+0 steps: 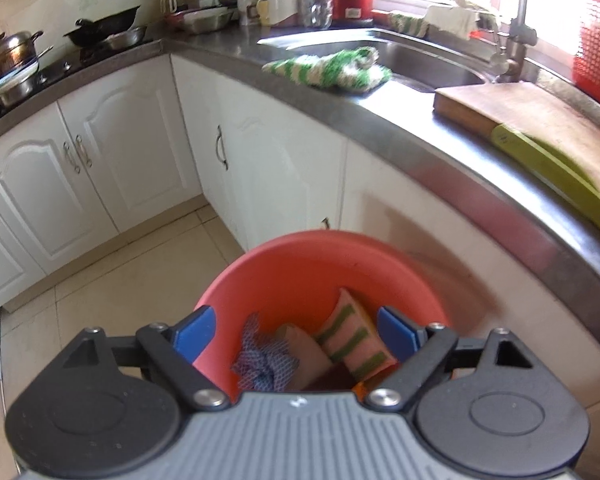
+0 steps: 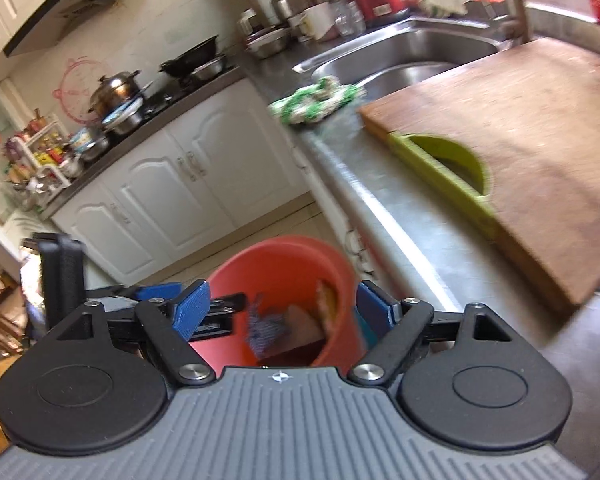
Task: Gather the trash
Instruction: 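Move both open tools back up to the counter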
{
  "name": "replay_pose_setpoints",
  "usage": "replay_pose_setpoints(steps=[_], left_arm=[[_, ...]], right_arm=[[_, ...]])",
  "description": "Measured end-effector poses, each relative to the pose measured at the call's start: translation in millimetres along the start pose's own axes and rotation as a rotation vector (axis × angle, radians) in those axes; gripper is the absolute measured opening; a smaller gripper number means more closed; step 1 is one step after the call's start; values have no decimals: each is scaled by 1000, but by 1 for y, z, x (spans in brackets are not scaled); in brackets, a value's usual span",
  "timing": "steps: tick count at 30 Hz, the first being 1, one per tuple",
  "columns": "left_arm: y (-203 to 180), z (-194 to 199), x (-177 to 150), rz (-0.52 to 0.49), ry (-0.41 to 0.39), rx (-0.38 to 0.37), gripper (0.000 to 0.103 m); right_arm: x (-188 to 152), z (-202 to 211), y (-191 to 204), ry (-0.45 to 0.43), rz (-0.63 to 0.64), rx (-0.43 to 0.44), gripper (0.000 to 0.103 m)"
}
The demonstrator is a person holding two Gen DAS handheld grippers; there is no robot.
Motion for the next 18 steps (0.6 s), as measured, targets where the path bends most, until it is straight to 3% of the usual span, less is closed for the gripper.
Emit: replay_pose_setpoints(steps=[18], left_arm=[[-55, 48, 17, -101, -81, -93, 91]], right_arm=[[-18, 64, -33, -197, -131, -224, 103]])
Point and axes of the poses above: each gripper's, at about its wrist camera, not at the fingertips, and z roughly against the way its jaws point, y to its left, x to its top, the point moved 4 cm from there along -z, roughly the way its jaws point, and after that the axes turned 11 degrees about x, right-handed, at the moved point
